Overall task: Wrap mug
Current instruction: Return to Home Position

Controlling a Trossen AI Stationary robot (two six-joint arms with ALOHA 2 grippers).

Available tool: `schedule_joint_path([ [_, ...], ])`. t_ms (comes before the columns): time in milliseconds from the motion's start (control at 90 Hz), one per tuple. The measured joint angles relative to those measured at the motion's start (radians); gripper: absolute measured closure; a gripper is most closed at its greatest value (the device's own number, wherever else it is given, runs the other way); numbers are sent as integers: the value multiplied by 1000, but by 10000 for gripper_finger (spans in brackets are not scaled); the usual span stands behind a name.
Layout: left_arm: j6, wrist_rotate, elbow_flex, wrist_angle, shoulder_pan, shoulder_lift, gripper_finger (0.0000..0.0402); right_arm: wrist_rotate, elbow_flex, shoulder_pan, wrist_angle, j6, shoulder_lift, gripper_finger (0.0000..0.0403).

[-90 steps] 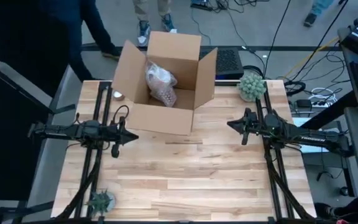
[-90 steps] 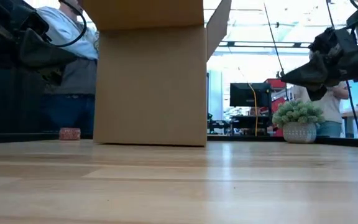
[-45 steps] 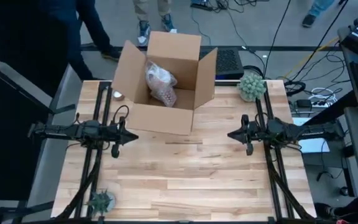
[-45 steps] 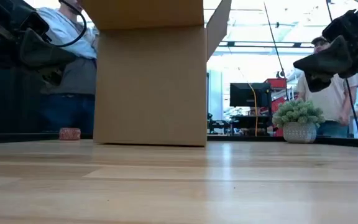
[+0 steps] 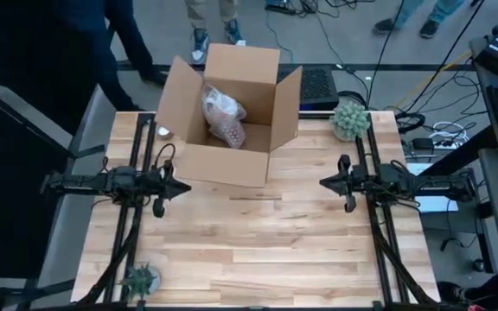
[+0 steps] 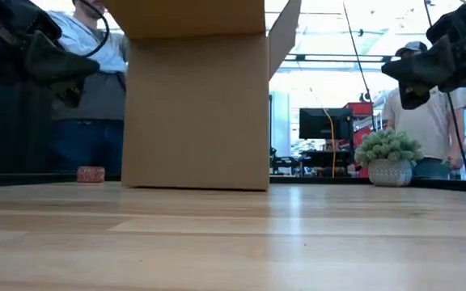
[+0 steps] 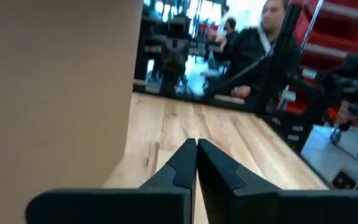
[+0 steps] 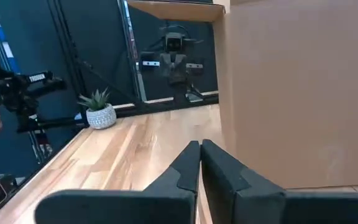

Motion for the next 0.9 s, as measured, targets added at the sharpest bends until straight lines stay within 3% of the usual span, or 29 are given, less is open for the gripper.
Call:
schedule_joint_path([
  [900, 0, -13, 0, -7, 0, 1, 402, 0, 0, 3, 0, -44, 3, 403],
])
